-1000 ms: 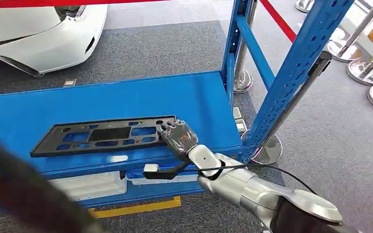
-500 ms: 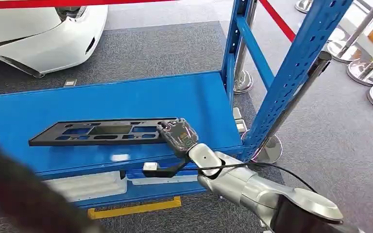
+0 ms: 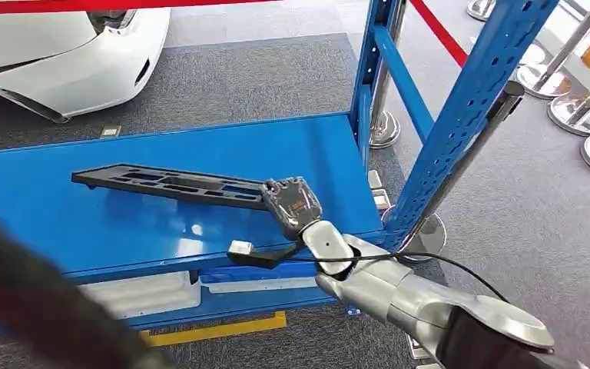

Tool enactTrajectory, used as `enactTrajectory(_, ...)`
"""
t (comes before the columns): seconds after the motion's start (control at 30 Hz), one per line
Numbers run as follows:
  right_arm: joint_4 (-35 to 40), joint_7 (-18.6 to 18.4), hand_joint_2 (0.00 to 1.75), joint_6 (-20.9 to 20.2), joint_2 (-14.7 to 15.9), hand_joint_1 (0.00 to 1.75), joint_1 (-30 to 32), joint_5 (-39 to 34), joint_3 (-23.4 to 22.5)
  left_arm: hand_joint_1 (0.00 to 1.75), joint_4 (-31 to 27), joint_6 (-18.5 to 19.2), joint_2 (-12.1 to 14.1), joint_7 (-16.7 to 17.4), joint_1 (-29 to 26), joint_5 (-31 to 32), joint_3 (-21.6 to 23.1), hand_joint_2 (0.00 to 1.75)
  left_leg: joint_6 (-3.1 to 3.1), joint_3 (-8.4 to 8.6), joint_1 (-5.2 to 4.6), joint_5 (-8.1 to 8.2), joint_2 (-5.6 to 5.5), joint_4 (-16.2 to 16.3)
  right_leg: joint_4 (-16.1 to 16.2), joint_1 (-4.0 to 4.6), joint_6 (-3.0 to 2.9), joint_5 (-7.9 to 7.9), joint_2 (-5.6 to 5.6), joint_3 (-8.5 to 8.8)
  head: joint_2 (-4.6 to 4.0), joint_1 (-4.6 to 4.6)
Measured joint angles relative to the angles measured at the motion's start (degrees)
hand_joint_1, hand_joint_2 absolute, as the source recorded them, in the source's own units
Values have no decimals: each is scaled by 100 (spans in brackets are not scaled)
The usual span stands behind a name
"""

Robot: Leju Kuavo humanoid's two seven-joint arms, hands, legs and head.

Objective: Take the parts from the cabinet and place them on the table.

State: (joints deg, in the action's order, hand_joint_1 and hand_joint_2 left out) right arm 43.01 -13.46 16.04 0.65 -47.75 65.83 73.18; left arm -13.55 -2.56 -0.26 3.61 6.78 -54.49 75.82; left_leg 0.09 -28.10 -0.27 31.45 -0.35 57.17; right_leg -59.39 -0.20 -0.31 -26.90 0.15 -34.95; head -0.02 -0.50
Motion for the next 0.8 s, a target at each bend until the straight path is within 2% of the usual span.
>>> enactTrajectory(0.1,92,-35,175,15,35,175,0,31,0,0,-2,-29,0,-57,-2,29,0,0,0,0,0,0,0,0,0,0,0,0,0,0,0,0)
enactTrajectory(0.17,199,-177,175,-76,63,175,0,163,-7,0,-11,-220,-2,-264,-2,170,0,0,0,-1,0,0,0,0,0,0,0,0,0,0,0,0)
enactTrajectory(0.33,1061,-468,175,-961,280,175,-27,612,-120,0,-37,-527,7,-870,39,505,0,0,0,1,0,0,1,1,0,0,0,0,2,-1,0,2)
enactTrajectory(0.43,1629,-485,175,-1281,413,175,-125,776,-138,0,-70,-242,42,-721,136,603,0,0,0,1,0,0,2,0,-1,0,0,0,1,0,2,4)
enactTrajectory(0.47,1773,-483,175,-1333,442,175,-159,800,-138,0,-83,-120,52,-673,150,595,0,175,0,2,0,0,4,0,-1,0,0,0,3,0,0,4)
enactTrajectory(0.7,2816,-426,175,-1624,735,175,-291,1034,-138,0,-129,24,33,-852,62,459,0,175,-2,0,0,3,9,-1,0,1,0,0,10,-3,0,2)
enactTrajectory(0.73,2956,-413,175,-1646,763,175,-311,1060,-135,0,-131,24,33,-861,62,446,0,0,-2,1,0,4,9,-1,0,1,0,0,10,-3,0,0)
enactTrajectory(0.8,3189,-400,175,-1692,818,175,-347,1104,-135,0,-142,22,31,-866,57,413,0,0,-2,0,0,4,9,-1,1,1,0,0,10,-3,0,2)
